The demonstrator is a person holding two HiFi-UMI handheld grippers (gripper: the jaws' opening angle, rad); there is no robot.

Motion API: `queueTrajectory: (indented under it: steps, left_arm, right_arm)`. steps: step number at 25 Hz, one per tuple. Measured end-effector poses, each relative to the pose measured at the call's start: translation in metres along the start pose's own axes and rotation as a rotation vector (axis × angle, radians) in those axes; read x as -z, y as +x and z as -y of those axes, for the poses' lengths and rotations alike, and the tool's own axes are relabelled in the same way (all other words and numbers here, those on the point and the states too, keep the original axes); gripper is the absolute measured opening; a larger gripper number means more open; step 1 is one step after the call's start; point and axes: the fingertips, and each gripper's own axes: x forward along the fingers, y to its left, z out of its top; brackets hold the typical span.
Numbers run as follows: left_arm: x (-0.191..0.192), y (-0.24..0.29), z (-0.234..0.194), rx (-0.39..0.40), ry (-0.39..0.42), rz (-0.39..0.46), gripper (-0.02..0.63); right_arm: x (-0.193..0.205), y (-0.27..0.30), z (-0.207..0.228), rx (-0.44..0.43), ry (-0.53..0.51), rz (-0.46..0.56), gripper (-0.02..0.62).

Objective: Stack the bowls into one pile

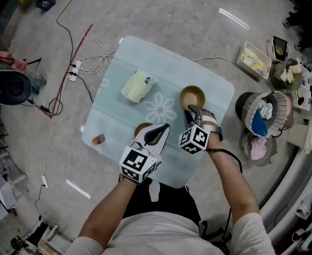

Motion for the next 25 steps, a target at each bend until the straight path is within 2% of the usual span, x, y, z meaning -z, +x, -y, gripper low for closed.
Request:
queueTrajectory:
  steps: [8,14,20,25]
  left_arm:
    - [0.004,-0.015,-0.002,-0.014,-0.002,0.006,0.006]
    - [0.013,-0.036,-0.001,-0.021,0.001,0.018,0.006]
    - [0.033,-0.068,-0.003,-0.045,-0.012,0.022,0.006]
    - [0.052,-0.095,-0.007,-0.063,-0.021,0.017,0.006]
  right_arm:
    - [-0.017,-0.017,-0.007,0.047,0.006,0.042,0.083]
    - [-0.038,-0.042,-0.036,0.081,0.017,0.103,0.081]
    - [-0.061,-0.064,-0.086,0.040,0.003,0.157,0.081]
    - [-0.077,-0.075,-0.137,-0.008,-0.051,0.185,0.081]
